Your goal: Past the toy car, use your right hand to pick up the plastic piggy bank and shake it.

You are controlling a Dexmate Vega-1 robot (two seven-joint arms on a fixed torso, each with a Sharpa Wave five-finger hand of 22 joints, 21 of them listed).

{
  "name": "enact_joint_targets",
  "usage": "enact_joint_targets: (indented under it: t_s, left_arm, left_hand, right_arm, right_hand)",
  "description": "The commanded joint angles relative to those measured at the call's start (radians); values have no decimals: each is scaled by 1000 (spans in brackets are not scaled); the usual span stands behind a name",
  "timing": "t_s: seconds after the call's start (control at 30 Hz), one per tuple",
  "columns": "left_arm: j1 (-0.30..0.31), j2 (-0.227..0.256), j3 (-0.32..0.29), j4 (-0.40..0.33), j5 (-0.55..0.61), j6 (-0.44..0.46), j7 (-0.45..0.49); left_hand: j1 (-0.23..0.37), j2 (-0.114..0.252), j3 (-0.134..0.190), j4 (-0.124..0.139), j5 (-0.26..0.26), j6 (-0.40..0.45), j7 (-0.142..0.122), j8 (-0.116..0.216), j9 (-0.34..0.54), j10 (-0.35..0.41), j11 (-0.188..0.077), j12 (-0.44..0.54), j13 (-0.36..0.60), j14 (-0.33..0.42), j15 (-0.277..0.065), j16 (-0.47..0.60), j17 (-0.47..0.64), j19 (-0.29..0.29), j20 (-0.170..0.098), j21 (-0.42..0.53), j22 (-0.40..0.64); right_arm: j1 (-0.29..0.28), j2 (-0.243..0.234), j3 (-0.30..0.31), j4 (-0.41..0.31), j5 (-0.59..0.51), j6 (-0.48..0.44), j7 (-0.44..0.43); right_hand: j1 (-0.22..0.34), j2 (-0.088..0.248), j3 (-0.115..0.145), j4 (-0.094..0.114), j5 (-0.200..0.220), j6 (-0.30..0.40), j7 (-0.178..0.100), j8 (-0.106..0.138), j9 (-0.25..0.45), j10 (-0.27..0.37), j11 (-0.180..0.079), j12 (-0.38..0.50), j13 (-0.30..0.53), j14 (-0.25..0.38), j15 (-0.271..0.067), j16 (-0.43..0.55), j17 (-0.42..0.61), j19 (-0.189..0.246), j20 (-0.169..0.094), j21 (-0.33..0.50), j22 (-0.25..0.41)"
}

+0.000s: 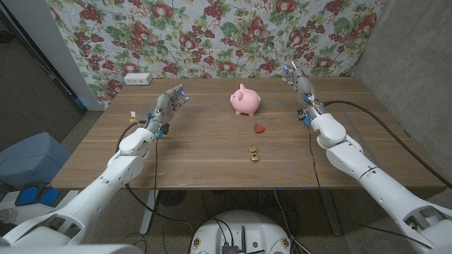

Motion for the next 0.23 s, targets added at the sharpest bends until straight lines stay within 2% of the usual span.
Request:
enact_joint_targets:
  t_s: [0.03,0.23]
  left_arm:
    - [-23,14,-10,67,-37,-5,-95]
    - [-62,7,5,124,-46,12,-161]
  left_hand:
    - [1,39,1,0,0,-5,3,1,4,0,-6,2,4,-5,-18,-1,3,1,-3,0,3]
    - [0,39,1,0,1,-5,4,2,4,-1,-4,2,4,-5,-18,0,4,1,-2,0,3]
  right_arm:
    - [-96,45,31,-89,-137,14,-215]
    - [-148,48,31,-176,-222,-32,-292]
  right_hand:
    - [12,18,7,-10,-6,17,3,5,0,20,-1,8,1,10,-5,6,-7,6,-13,-14,1]
    - [20,21,12,-19,-8,31,4,8,0,34,1,10,0,14,-8,5,-16,4,-16,-25,1]
